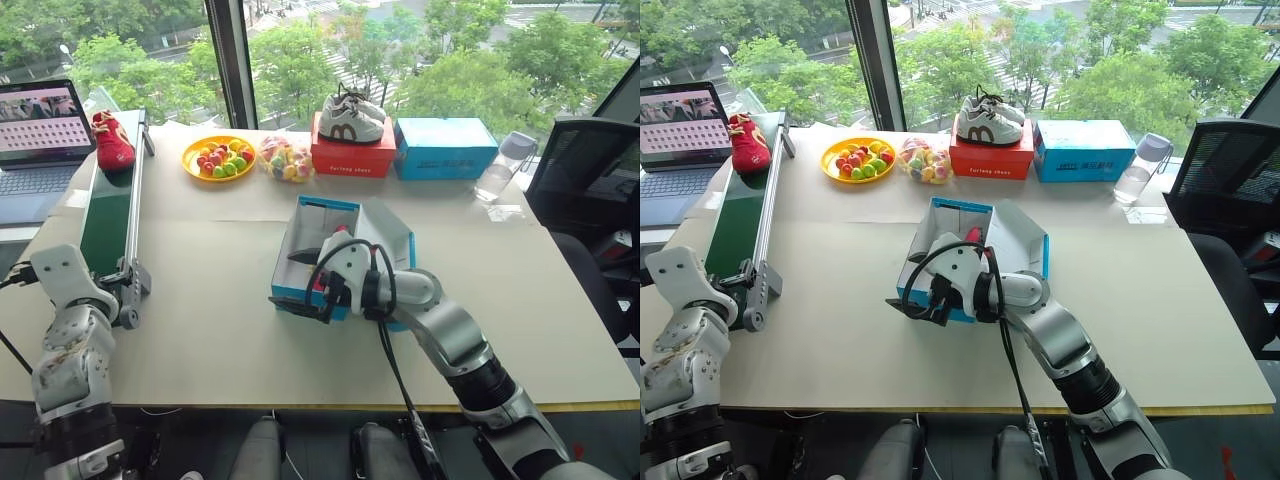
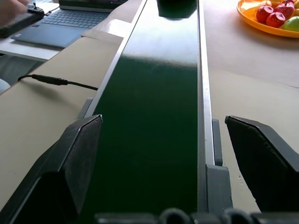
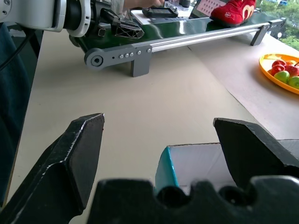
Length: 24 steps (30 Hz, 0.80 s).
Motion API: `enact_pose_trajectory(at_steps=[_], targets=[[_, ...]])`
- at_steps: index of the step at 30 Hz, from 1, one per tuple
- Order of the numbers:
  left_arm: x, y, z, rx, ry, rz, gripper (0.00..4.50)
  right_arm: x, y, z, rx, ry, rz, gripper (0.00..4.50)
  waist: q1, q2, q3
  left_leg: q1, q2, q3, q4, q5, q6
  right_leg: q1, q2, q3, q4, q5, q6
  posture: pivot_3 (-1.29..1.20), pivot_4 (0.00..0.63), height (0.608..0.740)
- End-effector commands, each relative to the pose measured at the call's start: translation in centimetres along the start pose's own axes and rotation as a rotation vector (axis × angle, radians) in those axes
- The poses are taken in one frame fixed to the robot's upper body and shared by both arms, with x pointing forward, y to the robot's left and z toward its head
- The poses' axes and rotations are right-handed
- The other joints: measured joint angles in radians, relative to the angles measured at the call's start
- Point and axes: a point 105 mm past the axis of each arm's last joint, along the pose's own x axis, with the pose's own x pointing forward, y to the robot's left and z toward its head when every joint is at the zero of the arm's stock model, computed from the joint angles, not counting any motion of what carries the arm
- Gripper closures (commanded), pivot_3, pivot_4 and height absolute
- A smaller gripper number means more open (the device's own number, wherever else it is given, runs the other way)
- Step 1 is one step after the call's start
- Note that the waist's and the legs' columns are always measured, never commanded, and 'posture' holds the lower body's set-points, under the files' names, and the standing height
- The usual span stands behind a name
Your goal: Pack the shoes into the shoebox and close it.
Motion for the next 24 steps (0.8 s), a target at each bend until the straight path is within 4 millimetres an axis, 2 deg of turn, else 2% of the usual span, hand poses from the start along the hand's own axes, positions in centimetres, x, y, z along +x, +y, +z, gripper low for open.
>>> enact_pose_trajectory(at_steps=[1, 11, 18, 24], targets=[[0.1, 0.3, 1.2, 0.022, -0.035, 0.009, 0.0, -0.3, -0.5, 0.8, -0.024, -0.018, -0.024, 0.07, 0.0, 0.0, 0.0, 0.0, 0.0, 0.0, 0.0, 0.0, 0.0, 0.0, 0.0, 0.0, 0.0, 0.0, 0.0, 0.0, 0.15, 0.74], [0.4, -0.2, 1.5, 0.016, 0.049, -0.03, 0.0, -0.5, -0.8, 0.6, -0.034, -0.006, -0.04, 0.07, 0.0, 0.0, 0.0, 0.0, 0.0, 0.0, 0.0, 0.0, 0.0, 0.0, 0.0, 0.0, 0.0, 0.0, 0.001, 0.0, 0.15, 0.74], [0.5, 0.4, 2.9, 0.036, 0.075, -0.011, 0.0, -0.5, -0.8, 0.4, -0.029, 0.0, -0.045, 0.07, -0.001, 0.0, 0.0, 0.0, 0.001, 0.001, 0.0, 0.0, 0.0, 0.0, 0.001, 0.001, 0.0, 0.0, 0.001, 0.0, 0.15, 0.74], [0.5, 1.4, 2.9, 0.047, 0.087, 0.014, 0.0, -0.5, -0.9, 0.3, -0.04, 0.005, -0.051, 0.07, -0.001, 0.0, 0.0, 0.001, 0.001, 0.002, 0.0, 0.0, 0.0, 0.0, 0.001, 0.001, 0.0, 0.0, 0.001, 0.0, 0.15, 0.74]])
